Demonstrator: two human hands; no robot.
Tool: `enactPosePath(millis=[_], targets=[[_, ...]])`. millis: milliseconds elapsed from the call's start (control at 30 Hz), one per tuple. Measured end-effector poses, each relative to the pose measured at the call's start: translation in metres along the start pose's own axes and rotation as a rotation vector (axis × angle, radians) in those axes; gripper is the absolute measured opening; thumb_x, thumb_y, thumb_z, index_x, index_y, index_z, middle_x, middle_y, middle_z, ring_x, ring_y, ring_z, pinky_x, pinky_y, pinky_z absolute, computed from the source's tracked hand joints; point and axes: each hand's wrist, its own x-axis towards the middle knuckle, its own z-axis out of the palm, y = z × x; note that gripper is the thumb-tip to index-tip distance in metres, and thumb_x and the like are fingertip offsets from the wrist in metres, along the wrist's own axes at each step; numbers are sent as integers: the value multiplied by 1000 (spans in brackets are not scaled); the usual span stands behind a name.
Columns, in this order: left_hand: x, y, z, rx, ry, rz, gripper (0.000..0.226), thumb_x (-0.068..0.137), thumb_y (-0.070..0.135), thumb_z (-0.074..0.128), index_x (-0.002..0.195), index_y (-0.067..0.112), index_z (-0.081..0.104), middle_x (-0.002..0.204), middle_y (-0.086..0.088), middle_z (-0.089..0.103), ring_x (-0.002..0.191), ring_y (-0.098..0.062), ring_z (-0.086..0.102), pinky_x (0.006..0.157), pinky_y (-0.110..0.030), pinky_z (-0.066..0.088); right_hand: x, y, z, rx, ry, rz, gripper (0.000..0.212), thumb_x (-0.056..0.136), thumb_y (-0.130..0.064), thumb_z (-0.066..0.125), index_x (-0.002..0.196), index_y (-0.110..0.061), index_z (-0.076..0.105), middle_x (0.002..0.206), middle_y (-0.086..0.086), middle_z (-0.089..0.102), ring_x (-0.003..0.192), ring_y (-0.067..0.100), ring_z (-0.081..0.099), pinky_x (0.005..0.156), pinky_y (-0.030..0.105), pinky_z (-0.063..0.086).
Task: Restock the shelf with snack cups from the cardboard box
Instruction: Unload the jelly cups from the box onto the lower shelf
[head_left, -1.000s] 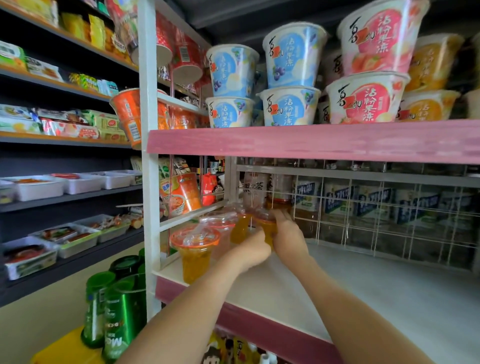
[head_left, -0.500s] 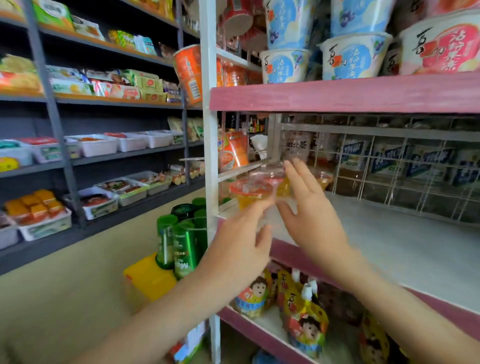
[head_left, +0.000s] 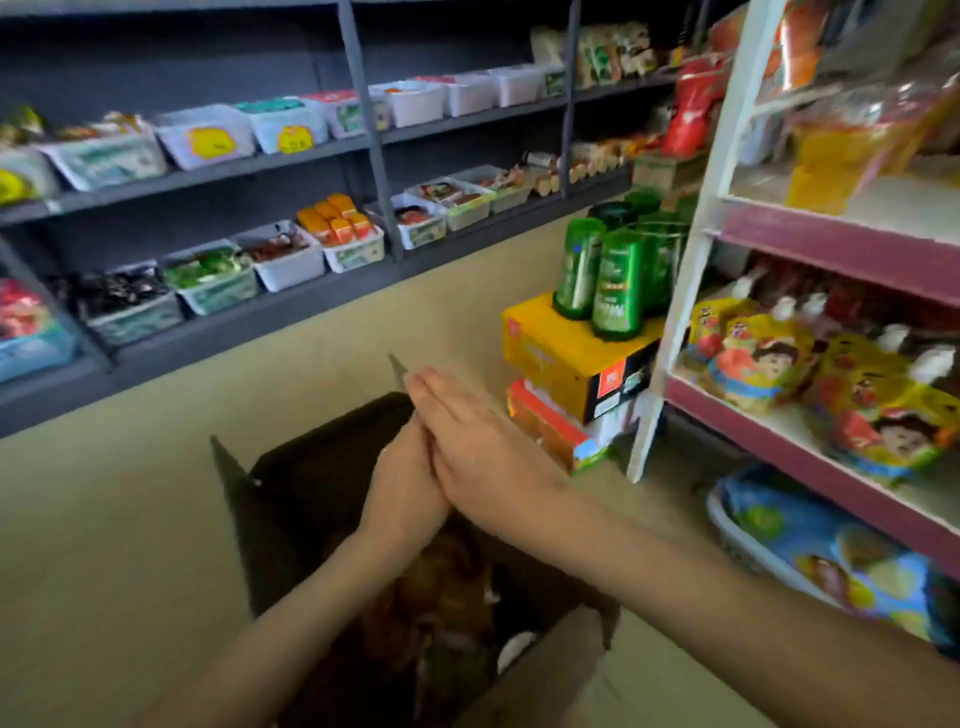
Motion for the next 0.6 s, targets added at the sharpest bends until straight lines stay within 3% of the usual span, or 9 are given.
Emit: enactPosePath(millis=[67,167,300,433,600], targets=[[-12,-34,1,60,5,-70,36,92,16,56,126,7,55,115,-6,64,104,-16,60,84,-17,42,1,-14,31,19,-139,-34,62,87,6,44,145,3,24,153,19,25,143,26,21,113,20,-1],[-28,-69,5,36,-60,-163,52,91,21,58,139,15,40,127,1,56,114,-12,55,91,-21,46,-4,-13,69,23,-344,7,61,97,-2,33,150,-8,3,159,8,3,146,16,-2,120,29,4],[-45,-97,-2,53,-254,-135,44,90,18,57,132,20,43,120,8,54,110,-7,54,85,-12,44,-25,0,86,0,-524,88,62,100,-15,35,151,-13,0,159,5,3,146,14,-3,119,29,7],[-84,-137,-8,146,-374,-152,50,91,26,55,138,17,39,134,2,49,122,-11,48,101,-26,42,-49,4,79,-7,-597,187,68,100,-22,39,151,-14,-5,159,3,0,146,13,-5,116,25,6],[-102,-160,2,209,-390,-27,54,89,31,57,137,12,43,133,-4,52,122,-19,50,103,-31,40,-112,1,78,16,-575,217,70,99,-27,38,150,-19,-9,159,-3,-3,145,10,-8,117,24,2]])
